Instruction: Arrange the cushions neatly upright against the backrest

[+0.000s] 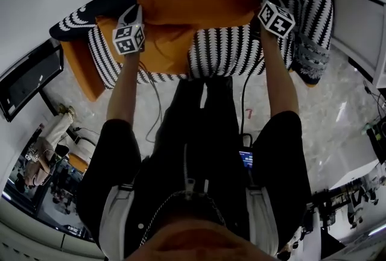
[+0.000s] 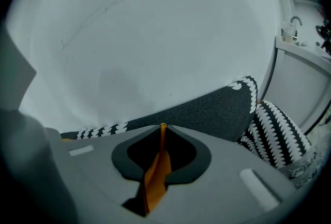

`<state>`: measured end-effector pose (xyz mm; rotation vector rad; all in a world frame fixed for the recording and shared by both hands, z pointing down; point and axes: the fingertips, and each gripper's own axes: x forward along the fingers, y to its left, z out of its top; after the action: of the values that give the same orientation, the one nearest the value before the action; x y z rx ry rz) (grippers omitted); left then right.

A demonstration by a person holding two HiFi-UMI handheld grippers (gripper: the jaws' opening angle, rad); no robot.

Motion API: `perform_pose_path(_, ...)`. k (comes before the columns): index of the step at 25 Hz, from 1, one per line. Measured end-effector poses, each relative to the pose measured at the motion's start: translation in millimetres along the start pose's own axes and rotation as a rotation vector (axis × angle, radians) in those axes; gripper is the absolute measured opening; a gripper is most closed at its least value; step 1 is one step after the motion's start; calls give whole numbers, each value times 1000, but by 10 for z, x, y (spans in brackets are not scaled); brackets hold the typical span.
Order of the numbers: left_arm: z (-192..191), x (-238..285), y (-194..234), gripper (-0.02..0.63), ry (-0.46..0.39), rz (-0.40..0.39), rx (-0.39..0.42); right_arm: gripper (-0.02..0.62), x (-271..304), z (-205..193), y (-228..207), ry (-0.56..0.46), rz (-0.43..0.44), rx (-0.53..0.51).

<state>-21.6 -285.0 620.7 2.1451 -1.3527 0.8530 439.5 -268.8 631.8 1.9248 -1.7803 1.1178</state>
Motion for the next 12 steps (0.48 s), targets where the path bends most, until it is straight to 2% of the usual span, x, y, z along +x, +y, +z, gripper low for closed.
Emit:
perform_pose_path(9, 103, 88, -647, 23, -8, -91, 17, 34, -109, 352, -533, -31, -64, 26)
perform_pose_path(12, 107, 140, -937, 23, -5, -141, 29, 34, -142, 441, -793, -44, -95, 67)
